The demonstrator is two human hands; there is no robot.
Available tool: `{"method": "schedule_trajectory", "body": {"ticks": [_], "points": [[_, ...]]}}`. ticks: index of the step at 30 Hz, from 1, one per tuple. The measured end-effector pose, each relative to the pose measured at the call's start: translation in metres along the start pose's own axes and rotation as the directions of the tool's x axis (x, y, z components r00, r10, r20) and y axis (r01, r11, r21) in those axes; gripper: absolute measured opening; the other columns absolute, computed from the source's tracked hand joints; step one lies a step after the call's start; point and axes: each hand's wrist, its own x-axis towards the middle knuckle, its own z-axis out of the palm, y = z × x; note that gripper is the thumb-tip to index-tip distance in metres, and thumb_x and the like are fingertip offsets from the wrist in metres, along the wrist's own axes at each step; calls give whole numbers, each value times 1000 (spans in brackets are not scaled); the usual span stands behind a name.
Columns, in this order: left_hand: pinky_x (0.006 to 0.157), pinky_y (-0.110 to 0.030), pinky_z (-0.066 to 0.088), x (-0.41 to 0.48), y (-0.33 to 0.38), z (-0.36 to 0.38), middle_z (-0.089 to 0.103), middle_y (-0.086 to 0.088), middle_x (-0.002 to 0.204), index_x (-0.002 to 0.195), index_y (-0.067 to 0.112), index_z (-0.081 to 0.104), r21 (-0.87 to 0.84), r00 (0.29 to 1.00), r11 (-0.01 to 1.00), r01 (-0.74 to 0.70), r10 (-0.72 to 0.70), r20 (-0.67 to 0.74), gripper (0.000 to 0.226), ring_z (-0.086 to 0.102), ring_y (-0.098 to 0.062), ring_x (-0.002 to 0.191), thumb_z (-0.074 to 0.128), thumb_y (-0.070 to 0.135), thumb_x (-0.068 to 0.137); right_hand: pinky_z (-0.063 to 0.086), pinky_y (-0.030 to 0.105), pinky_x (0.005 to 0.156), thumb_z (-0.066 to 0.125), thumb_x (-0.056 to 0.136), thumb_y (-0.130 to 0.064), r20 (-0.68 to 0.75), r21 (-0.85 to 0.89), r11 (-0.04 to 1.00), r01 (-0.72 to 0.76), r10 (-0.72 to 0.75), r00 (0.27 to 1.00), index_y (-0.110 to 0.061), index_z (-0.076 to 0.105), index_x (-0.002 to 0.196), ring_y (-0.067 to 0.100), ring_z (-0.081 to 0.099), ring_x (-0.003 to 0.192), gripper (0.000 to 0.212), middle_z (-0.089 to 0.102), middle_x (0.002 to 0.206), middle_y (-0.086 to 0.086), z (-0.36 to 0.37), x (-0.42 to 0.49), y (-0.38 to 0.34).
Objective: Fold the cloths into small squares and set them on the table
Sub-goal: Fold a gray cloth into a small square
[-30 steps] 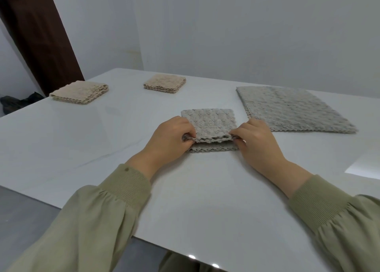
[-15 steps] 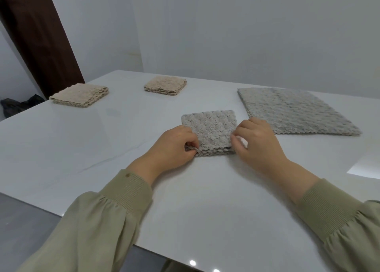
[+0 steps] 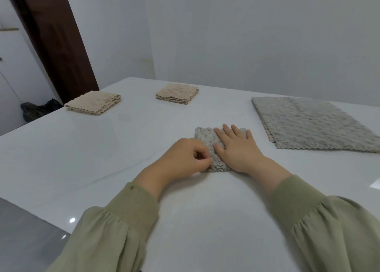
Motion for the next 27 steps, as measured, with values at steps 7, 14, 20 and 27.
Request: {"method": "schedule_trajectory", "body": {"ticks": [7,14,20,27], "points": [[67,-24,44,43,-22,-2,66,2,75,84,13,67,-381,795,880,284,-438,-420,16,58,-11,72,55,23,90,-1,47,117,18,97,-49,-29,6,1000,2,-2,1000,-27,3,151,18,-4,146,59,-1,159,-1,1,-1,-3],[77,-30,50,75,-25,13,61,6,79,107,23,61,-347,753,853,389,-511,-414,27,62,-14,80,65,22,81,-1,46,117,18,97,-50,-42,20,1000,0,1,999,-28,4,151,18,-4,146,60,-4,159,0,2,-2,-3],[79,-30,49,77,-30,15,66,5,91,100,26,64,-64,796,890,451,-434,-422,21,61,-16,86,64,17,81,-3,47,116,18,97,-52,-15,25,999,-27,27,1000,-26,4,151,17,-3,146,61,-2,159,0,1,-2,-4],[99,-26,33,58,-11,4,61,-1,122,123,13,61,145,863,977,156,-63,-502,31,43,-17,122,45,14,96,2,43,117,24,95,-25,-523,382,921,77,147,840,-14,42,140,16,21,143,49,30,153,4,-12,-16,0]]}}
